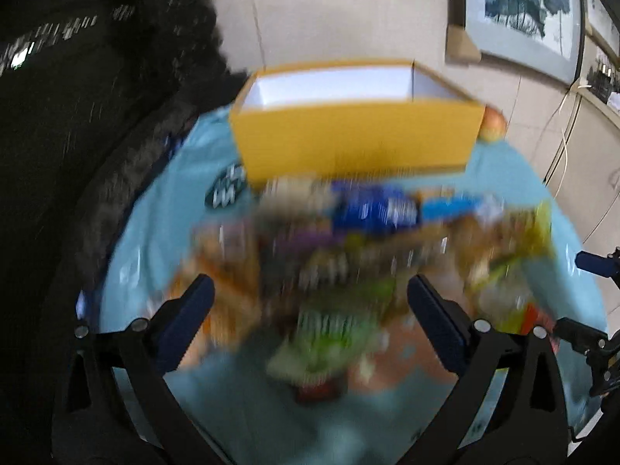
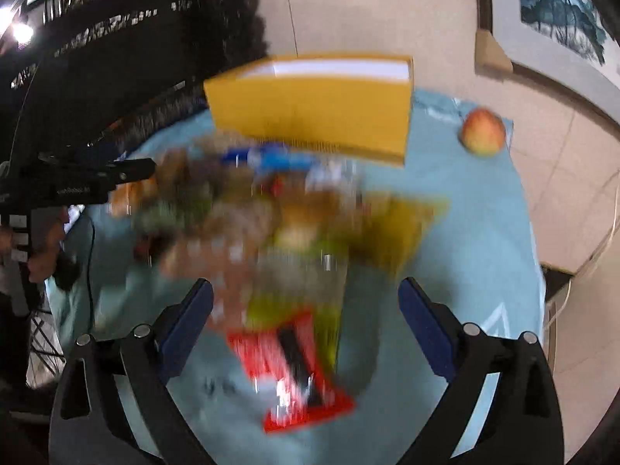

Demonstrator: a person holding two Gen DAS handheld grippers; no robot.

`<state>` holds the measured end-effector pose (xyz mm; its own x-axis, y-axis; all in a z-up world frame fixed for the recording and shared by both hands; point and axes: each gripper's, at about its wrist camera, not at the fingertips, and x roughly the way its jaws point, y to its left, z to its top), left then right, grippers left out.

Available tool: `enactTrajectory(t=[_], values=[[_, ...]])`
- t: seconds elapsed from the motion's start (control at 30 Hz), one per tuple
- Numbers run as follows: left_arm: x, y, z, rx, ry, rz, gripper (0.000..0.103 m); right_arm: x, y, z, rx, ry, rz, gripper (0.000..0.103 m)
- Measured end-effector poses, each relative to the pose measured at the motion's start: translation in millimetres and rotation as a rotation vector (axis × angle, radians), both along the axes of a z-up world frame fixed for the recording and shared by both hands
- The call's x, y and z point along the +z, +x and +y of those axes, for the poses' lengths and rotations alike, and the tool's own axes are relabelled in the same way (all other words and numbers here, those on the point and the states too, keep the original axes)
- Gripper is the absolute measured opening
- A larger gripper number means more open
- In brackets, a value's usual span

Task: Organize snacks
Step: 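Grasp the red wafer packet with the right gripper while the left grasps a brown chocolate bar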

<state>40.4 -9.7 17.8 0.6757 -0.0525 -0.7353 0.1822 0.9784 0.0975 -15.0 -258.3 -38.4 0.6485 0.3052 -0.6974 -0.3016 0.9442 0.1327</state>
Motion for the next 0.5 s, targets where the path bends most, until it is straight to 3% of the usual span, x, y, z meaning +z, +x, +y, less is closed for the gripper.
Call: enactTrajectory(t=[0.13,0.33,0.5], values=[[-20.5,-16.8,11.5,0.018,-0.014,0.033,0.101,-19.3,-16.1,-1.9,-0.018,0.036,0.047,0.096],[-35.9,-28.5,16.2,0.024,-0.022,0.060,0.101,-36.8,-23.6,17.1,0.001,-0.049,0.057,0.096],[-44.2,-35.5,22.4,0.013,-0.029,0.078,0.101,-49.4,-13.1,24.0,-0.026,-0.119,0.072,0.081]])
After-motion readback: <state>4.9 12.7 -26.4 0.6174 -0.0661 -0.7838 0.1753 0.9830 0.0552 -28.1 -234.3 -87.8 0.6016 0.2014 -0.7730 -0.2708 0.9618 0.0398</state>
